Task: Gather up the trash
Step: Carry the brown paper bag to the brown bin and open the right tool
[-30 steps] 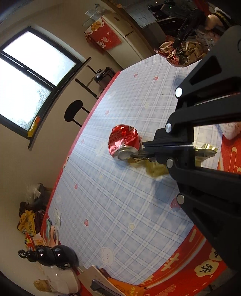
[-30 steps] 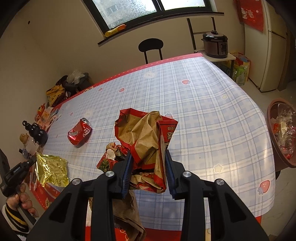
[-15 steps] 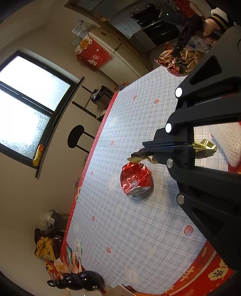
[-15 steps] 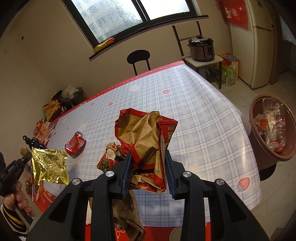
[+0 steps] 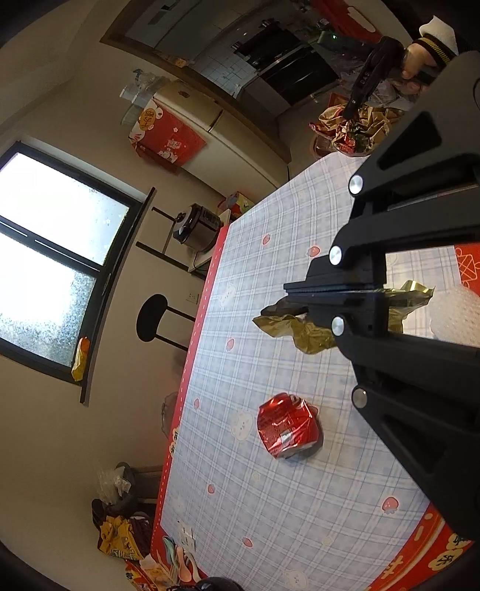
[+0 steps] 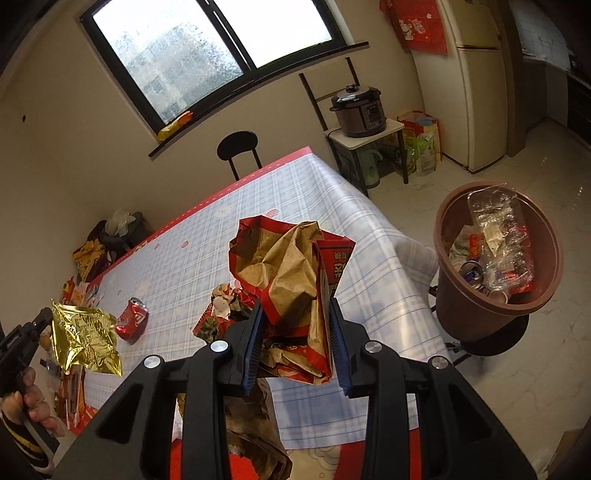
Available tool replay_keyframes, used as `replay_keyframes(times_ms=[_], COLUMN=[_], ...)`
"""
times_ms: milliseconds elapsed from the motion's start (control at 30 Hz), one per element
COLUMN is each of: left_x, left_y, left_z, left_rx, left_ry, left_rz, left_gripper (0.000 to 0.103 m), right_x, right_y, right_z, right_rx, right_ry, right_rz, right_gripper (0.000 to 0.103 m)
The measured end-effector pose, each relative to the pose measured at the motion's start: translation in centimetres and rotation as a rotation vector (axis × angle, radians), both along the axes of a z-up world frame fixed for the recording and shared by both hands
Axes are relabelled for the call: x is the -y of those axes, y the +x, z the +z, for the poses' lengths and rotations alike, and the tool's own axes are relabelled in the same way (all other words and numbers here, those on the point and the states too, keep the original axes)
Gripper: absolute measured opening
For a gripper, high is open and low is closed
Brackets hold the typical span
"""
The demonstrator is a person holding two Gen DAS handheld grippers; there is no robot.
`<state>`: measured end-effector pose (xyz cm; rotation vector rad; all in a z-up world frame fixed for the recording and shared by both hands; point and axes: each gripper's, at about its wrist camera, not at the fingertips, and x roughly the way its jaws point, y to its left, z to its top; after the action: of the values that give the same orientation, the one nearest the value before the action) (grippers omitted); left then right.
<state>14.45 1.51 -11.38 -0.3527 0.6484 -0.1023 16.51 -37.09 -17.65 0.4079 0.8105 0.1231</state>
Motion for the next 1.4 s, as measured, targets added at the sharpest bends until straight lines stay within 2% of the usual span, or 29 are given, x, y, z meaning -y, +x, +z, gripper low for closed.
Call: replay_keyframes(times_ms=[467, 733, 900, 1000, 1067, 1100, 1133, 1333, 1400], left_x=[9.3, 15.5, 19.3, 21.2, 22.8, 23.5, 24.1, 28.4, 30.0], left_y=[3.6, 6.1, 7.7, 8.6, 9.0, 9.3, 9.4, 10.5, 10.8], left_z=[1.5, 1.2, 1.4, 1.6, 1.7, 1.8, 1.8, 2.4, 2.5], left_rx=[0.011, 0.000, 0.006, 0.012, 0.017, 0.019, 0.022, 0.043, 0.049], left_ry=[0.017, 0.031, 0.029, 0.032, 0.035, 0.036, 0.036, 0.036, 0.036], left_rz=[-0.092, -0.146, -0.179, -0.202, -0.223, -0.234, -0.244, -0.334, -0.372], left_gripper=[0.004, 0.004, 0.004, 0.004, 0.004, 0.004, 0.004, 0.004, 0.004], right_x=[14.1, 21.4, 24.1, 25.2, 26.1, 26.4, 26.6, 27.7, 28.0], right_y=[0.0, 2.2, 4.4, 5.8, 6.4, 6.5, 6.6, 5.3, 4.6], right_z=[0.7, -0.2, -0.8, -1.2, -1.3, -1.1, -0.9, 0.9, 1.4], right_rx=[0.019, -0.006, -0.029, -0.042, -0.043, -0.033, -0.025, 0.020, 0.027], right_ry=[-0.078, -0.155, -0.214, -0.220, -0.200, -0.197, -0.200, -0.186, -0.179], right_rz=[-0.189, -0.254, -0.258, -0.263, -0.256, -0.260, -0.263, -0.263, -0.270], right_gripper=[0.033, 0.034, 0.035, 0.042, 0.059, 0.063, 0.072, 0.091, 0.094])
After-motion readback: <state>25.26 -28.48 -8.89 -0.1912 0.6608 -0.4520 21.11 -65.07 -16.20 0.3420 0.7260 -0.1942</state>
